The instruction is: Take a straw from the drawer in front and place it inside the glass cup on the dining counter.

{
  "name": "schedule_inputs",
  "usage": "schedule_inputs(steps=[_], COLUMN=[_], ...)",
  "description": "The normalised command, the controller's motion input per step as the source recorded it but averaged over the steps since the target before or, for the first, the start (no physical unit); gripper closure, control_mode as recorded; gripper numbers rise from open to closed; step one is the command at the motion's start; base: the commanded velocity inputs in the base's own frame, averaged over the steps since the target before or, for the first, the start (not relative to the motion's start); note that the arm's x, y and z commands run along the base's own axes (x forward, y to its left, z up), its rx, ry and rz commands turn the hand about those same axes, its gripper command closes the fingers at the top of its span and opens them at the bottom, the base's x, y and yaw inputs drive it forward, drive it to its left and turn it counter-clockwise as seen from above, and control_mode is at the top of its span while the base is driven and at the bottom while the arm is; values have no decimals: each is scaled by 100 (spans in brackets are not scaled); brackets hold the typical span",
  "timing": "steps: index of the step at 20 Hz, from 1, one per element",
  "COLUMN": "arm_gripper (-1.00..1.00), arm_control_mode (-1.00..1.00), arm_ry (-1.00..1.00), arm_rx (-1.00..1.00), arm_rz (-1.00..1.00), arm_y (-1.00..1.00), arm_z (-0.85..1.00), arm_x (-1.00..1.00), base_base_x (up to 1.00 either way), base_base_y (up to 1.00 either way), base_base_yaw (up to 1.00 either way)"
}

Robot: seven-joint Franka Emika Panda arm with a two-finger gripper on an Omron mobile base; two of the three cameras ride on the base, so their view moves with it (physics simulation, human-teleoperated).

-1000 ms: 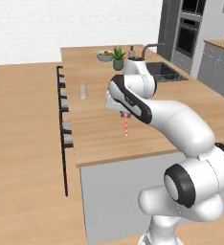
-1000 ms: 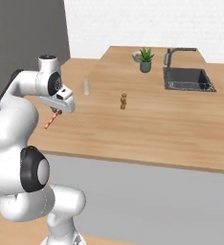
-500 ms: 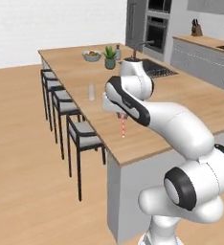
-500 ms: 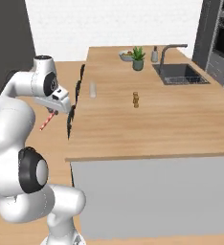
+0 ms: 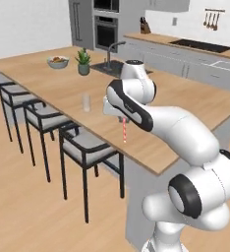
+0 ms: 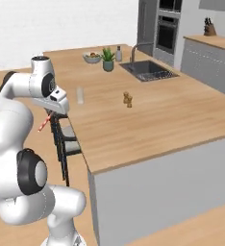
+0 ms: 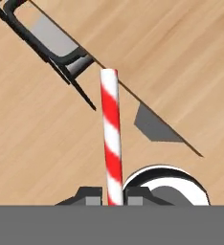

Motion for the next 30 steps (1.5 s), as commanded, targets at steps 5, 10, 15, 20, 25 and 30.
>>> schedule_inputs(steps=[5, 10, 15, 20, 25, 30], arm_gripper=[100, 100, 100, 100, 100, 100], arm_control_mode=[100, 100, 100, 100, 100, 100], arm_ry=[0, 0, 0, 0, 0, 0], arm_rx=[0, 0, 0, 0, 0, 0], arm_rz=[0, 0, 0, 0, 0, 0], arm_y=[0, 0, 0, 0, 0, 0], arm_z=[0, 0, 0, 0, 0, 0], arm_x=[0, 0, 0, 0, 0, 0], base_base_x=[0, 0, 0, 0, 0, 0], base_base_y=[100, 100, 100, 100, 100, 100], base_base_yaw=[-57, -56, -54, -50, -45, -44])
